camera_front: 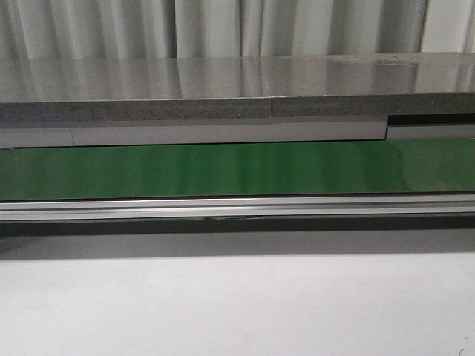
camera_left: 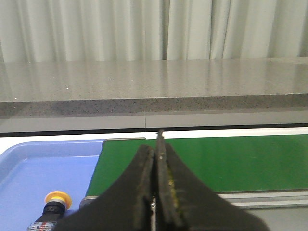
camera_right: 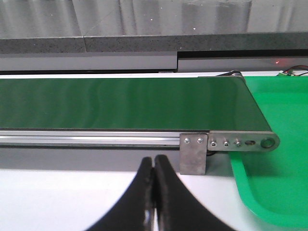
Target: Move button from left to right
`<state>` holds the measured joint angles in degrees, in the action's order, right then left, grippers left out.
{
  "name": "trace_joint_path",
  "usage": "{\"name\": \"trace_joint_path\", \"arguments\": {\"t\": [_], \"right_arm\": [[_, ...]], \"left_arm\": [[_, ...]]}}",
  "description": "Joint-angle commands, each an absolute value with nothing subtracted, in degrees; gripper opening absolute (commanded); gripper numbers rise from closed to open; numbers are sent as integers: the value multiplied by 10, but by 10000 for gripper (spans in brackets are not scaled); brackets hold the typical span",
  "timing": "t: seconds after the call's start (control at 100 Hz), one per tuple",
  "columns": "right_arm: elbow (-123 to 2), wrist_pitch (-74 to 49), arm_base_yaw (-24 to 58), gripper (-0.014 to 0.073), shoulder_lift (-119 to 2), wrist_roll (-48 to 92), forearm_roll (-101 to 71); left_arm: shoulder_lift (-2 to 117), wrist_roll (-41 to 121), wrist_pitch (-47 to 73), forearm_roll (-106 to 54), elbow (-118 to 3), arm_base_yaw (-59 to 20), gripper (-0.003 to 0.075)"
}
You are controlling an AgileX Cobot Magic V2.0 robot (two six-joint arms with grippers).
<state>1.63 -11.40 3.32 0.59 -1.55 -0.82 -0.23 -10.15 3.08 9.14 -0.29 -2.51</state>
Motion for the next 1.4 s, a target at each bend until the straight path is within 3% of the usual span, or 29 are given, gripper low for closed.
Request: {"name": "trace_joint_path", "arguments": {"t": [0.0,0.55,0.83,1.21,1.39], "right_arm": [[7,-67,34,-68,17,-14,-8],[7,-67,34,-68,17,-14,-8],[7,-67,34,-68,17,-14,-8],[7,-67,34,-68,17,-14,-8],[7,-67,34,-68,17,-14,-8]], "left_arm": [[-21,-104,-11,93,30,-25,-20],[-21,-104,0,48,3,-25,-20],[45,-104,145,48,-133,-25,-20],[219,-104,451,59,-368,-25,-20],[270,-104,503,58,-408,-25,-20]]}}
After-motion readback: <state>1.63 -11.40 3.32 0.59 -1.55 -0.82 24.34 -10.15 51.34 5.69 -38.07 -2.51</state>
